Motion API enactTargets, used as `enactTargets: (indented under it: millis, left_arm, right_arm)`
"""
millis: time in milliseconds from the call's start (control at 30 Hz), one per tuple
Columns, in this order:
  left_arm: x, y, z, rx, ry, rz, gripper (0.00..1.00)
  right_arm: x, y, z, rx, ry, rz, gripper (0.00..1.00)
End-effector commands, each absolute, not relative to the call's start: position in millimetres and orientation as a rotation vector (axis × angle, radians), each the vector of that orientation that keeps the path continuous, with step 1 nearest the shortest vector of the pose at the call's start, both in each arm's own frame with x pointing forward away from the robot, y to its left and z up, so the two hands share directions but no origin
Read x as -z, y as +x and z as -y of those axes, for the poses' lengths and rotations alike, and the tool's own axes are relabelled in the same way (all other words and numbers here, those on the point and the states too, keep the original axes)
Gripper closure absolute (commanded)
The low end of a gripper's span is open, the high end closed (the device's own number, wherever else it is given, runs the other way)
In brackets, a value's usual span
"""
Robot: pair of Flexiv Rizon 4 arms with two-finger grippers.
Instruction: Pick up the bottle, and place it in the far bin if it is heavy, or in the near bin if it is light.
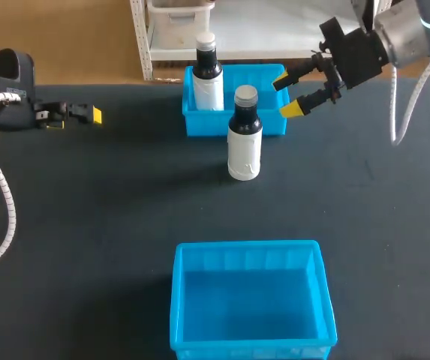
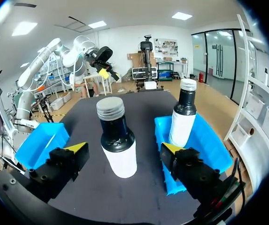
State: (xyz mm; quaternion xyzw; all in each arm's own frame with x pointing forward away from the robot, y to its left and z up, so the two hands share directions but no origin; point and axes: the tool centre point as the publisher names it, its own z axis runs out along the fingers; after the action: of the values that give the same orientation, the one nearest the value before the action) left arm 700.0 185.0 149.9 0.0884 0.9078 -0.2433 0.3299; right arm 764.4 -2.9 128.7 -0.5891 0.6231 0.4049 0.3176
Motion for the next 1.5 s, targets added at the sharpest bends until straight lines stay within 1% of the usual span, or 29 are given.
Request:
enactTargets:
  millis: [33,833,1500]
  left_arm:
    - [-150,700,-185,0.637,0.231,-2.375,0.00]
    - [-150,700,-185,0.637,0.231,-2.375,0.00]
    - [-150,700,-185,0.637,0.231,-2.375,0.00]
  right_arm:
    - [-125,753,0,-0.711,-1.295,-1.714,0.00]
    - [-127,738,-35,-0.826,-1.371,-1.661,0.00]
    - [-120,748,-54,-0.948,-1.439,-1.614,0.00]
